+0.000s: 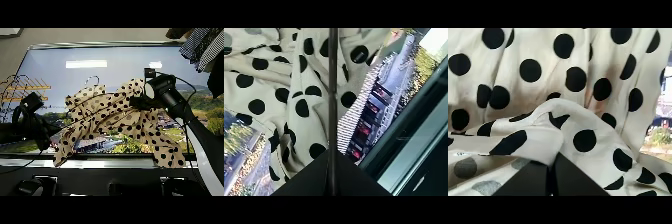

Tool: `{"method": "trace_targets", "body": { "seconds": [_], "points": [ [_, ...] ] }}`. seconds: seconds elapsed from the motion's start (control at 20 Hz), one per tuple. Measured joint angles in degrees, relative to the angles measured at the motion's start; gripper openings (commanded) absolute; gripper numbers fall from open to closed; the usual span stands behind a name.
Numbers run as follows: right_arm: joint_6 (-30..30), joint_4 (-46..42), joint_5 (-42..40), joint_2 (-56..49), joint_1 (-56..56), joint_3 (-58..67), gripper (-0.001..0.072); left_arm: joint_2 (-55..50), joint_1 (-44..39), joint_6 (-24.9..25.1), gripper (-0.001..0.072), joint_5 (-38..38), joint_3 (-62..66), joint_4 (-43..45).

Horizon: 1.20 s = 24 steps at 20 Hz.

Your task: Fold the clothes and pants, and hang the long-sleeved shirts on hangers.

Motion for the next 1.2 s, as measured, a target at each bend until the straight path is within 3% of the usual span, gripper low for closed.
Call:
{"method": "trace_targets", "body": {
  "seconds": [0.4, 1.2],
  "points": [
    [6.1, -2.6, -2.6, -0.7, 0.0, -0.2, 0.0019, 2.9, -0.8, 2.8, 0.0015, -5.7, -1.1, -2.6],
    [8.3, -3.9, -2.6, -0.8, 0.0, -0.2, 0.0019, 5.6, -0.7, 2.1, 0.0015, -5.7, -0.4, -5.0]
  ]
}}
